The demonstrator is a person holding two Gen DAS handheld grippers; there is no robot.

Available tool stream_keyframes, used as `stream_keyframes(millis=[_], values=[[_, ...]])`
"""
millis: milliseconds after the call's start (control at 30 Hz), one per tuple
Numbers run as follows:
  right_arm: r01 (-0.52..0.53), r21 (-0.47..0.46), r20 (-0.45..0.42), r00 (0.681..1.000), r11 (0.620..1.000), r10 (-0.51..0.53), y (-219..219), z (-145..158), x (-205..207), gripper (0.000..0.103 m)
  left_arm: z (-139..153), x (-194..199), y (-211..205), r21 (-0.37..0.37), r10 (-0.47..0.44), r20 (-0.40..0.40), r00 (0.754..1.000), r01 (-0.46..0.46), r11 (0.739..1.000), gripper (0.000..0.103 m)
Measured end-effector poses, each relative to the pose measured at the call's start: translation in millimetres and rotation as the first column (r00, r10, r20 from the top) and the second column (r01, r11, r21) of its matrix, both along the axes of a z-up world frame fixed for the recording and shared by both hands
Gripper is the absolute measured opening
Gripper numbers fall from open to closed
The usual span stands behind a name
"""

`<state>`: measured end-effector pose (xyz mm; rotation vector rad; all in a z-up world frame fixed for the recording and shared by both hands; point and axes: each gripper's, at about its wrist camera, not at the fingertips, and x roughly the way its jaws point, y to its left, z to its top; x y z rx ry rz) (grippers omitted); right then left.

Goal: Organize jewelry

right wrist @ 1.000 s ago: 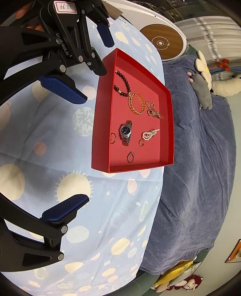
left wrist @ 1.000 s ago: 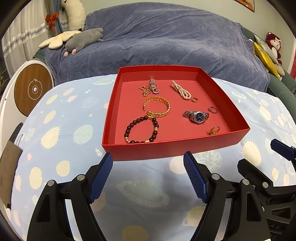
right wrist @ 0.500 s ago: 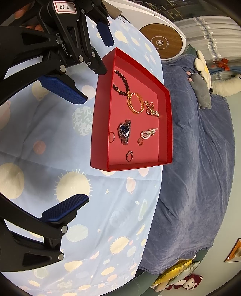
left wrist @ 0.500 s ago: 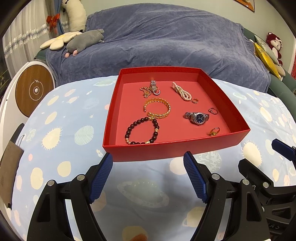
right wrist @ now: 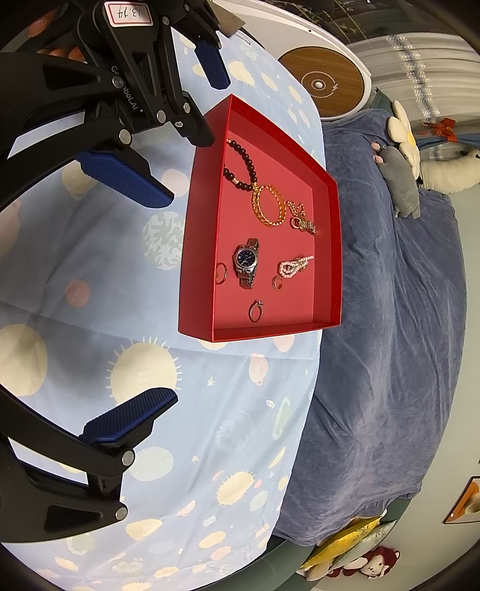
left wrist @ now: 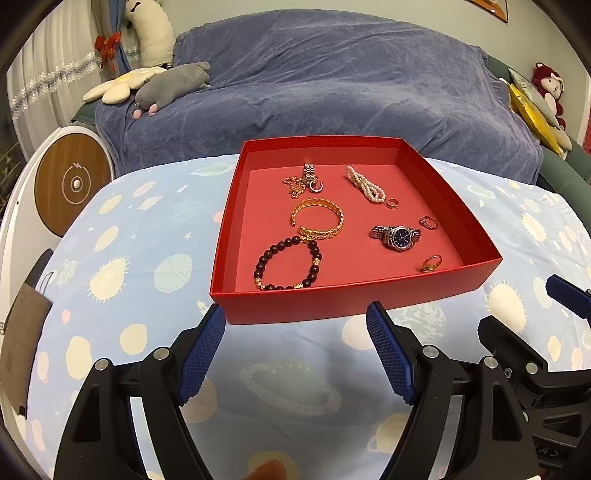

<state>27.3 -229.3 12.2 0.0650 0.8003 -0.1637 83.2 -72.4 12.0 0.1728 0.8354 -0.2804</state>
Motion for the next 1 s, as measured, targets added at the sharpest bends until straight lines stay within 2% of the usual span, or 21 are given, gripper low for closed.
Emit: stream_keyframes(millis=[733, 1000], values=[[-0.002, -0.001, 0.008, 1.0, 1.0, 0.002, -1.0, 5.6, 0.8, 0.095, -0.8, 1.2, 2.0, -0.017, 0.012, -0.012, 1.0, -0.012, 1.0, 0.076], [-0.006, 0.0, 0.008, 1.0, 1.0, 0.006, -0.2, 5.2, 0.9, 0.095, 0.0, -0.4, 2.0, -0.012, 0.011, 0.01, 1.0, -0.011, 1.0, 0.076]])
